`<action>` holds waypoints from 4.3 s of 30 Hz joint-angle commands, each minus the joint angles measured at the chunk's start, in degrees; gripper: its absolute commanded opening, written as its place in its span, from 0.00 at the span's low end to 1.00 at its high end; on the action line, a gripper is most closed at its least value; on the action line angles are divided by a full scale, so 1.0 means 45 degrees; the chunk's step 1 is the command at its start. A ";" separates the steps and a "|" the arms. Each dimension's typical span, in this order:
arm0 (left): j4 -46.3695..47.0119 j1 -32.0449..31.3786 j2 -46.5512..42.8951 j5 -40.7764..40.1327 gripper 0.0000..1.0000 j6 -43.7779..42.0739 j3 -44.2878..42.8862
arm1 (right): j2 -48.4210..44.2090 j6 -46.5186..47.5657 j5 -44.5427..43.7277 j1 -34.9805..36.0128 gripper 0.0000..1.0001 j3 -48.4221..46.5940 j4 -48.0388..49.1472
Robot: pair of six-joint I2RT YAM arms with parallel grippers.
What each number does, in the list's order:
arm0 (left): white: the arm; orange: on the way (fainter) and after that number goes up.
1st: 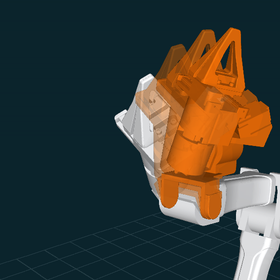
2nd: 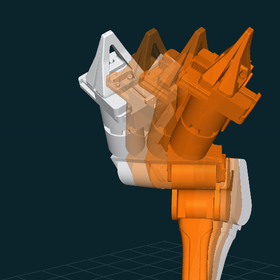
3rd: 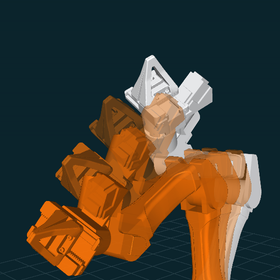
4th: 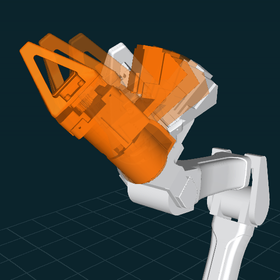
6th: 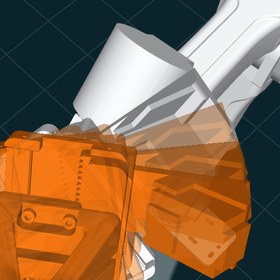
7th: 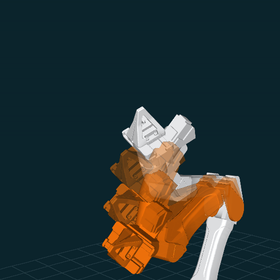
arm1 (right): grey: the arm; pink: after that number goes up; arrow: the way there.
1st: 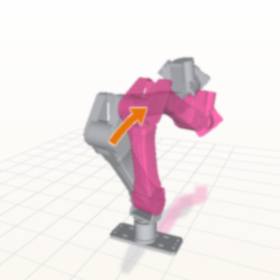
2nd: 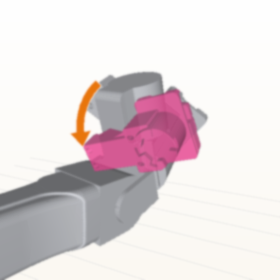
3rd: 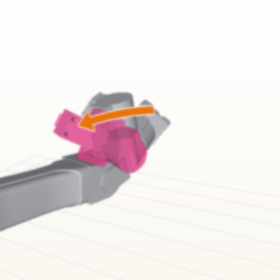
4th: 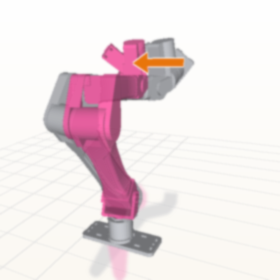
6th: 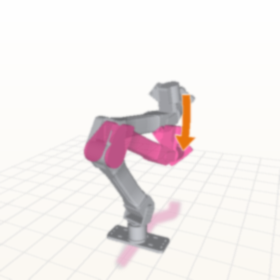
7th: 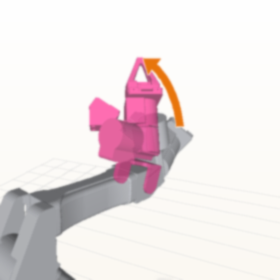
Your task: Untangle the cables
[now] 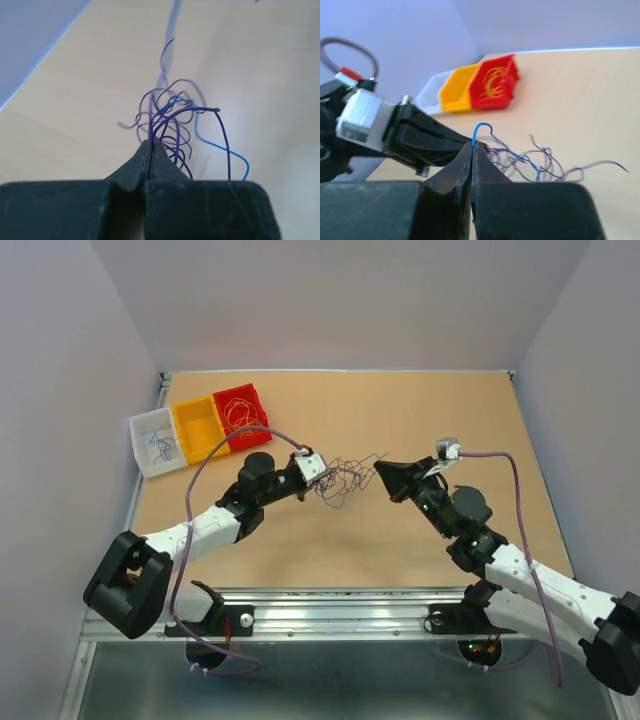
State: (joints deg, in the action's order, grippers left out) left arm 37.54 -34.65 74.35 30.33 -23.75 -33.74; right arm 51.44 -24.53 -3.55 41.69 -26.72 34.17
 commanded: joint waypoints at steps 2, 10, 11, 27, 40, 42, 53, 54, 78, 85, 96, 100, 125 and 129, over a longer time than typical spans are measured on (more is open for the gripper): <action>0.0135 0.0921 -0.0993 -0.3396 0.00 0.0333 -0.0569 | -0.1721 0.0433 -0.5591 0.0051 0.01 0.0605 -0.2239; -0.0452 0.5568 -0.1209 -0.4924 0.00 0.3264 -0.1664 | -0.5373 -0.0543 -1.0496 0.0032 0.01 0.1679 -0.4390; -0.0374 0.5765 -0.1209 -0.4633 0.00 0.3382 -0.1625 | -0.6131 -0.0602 -1.0635 0.0032 0.01 0.1893 -0.4488; 0.0271 0.7601 -0.3980 -0.6622 0.00 0.4105 -0.0882 | -0.9379 -0.2439 -1.4269 0.0032 0.01 0.2520 -0.6850; 0.1111 0.9264 -0.5408 -0.1301 0.00 0.4730 -0.0101 | -0.8271 -0.1035 -0.9557 0.0032 0.01 0.1779 -0.6405; 0.1033 0.9225 -0.5660 -0.1464 0.00 0.4808 -0.0062 | -0.7026 -0.0353 -0.8182 0.0032 0.01 0.1564 -0.5704; 0.1326 0.8933 -0.6190 0.3841 0.00 0.5238 -0.0177 | -0.0517 0.2051 0.0041 0.0051 0.57 0.0137 -0.2013; 0.1307 0.8641 -0.6093 0.4311 0.00 0.5625 -0.0295 | 0.0396 0.2498 0.0685 0.0051 0.62 0.0060 -0.1061; -0.0256 0.5592 -0.6755 0.5703 0.00 0.4711 -0.0804 | 0.8002 0.2230 0.8075 0.0755 0.55 -0.3437 0.5785; -0.0412 0.5611 -0.7301 0.5527 0.00 0.4321 -0.0570 | 0.7340 0.2171 0.6826 0.0813 0.55 -0.2775 0.5785; -0.0510 0.5572 -0.7655 0.5351 0.00 0.4008 -0.0394 | 0.6557 0.1937 0.6297 0.0813 0.59 -0.2323 0.5550; -0.0510 0.5572 -0.7576 0.5468 0.00 0.4027 -0.0433 | 0.6752 0.1820 0.6414 0.0813 0.59 -0.2538 0.5550; -0.0627 0.5533 -0.7732 0.4899 0.00 0.3910 -0.0296 | 0.7006 0.1487 0.5146 0.0813 0.64 -0.2734 0.5531; -0.0627 0.5533 -0.7869 0.5428 0.00 0.4046 -0.0335 | 0.7221 0.1429 0.4969 0.0813 0.58 -0.2890 0.5550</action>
State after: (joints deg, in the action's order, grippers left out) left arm 32.25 -9.32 40.29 50.81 -6.52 -35.14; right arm 83.07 -17.78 20.69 44.77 -37.63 56.10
